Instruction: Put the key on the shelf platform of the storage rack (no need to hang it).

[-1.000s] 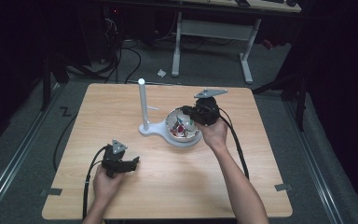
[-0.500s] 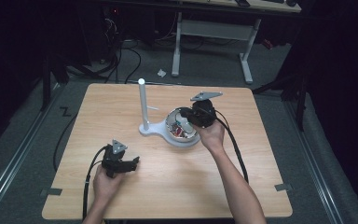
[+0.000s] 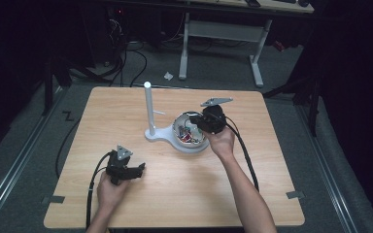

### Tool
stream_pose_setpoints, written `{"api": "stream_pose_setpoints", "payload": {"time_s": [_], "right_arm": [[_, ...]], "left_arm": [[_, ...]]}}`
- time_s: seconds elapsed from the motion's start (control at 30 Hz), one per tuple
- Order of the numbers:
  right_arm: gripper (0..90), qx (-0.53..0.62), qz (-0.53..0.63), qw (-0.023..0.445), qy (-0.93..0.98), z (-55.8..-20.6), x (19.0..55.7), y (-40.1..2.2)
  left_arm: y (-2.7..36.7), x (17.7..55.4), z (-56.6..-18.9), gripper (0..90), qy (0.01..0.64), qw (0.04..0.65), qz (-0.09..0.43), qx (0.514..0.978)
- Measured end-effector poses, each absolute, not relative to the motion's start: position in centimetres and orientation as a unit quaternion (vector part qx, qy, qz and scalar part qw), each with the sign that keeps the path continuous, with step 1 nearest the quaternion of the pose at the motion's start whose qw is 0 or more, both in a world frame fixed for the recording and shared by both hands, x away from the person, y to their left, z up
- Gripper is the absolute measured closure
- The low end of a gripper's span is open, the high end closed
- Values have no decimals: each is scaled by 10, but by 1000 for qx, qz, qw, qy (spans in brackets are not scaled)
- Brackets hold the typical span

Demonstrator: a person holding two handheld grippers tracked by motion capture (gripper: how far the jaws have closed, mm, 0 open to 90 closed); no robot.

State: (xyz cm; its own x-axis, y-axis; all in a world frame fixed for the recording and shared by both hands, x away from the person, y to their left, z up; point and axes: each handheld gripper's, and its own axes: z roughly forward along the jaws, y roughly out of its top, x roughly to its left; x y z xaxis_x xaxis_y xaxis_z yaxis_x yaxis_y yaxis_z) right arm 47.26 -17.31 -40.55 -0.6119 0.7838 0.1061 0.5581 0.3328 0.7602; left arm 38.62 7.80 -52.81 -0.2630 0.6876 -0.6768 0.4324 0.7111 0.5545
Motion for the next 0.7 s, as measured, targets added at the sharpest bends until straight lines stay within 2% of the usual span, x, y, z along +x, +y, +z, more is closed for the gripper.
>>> {"api": "stream_pose_setpoints", "payload": {"time_s": [0.23,0.7], "right_arm": [[871,421,389,146,806,-411,476,-174],[865,437,346,184,809,-416,484,-185]], "left_arm": [[78,386,-528,209,785,491,130,356],[78,386,-528,209,784,491,130,357]]}}
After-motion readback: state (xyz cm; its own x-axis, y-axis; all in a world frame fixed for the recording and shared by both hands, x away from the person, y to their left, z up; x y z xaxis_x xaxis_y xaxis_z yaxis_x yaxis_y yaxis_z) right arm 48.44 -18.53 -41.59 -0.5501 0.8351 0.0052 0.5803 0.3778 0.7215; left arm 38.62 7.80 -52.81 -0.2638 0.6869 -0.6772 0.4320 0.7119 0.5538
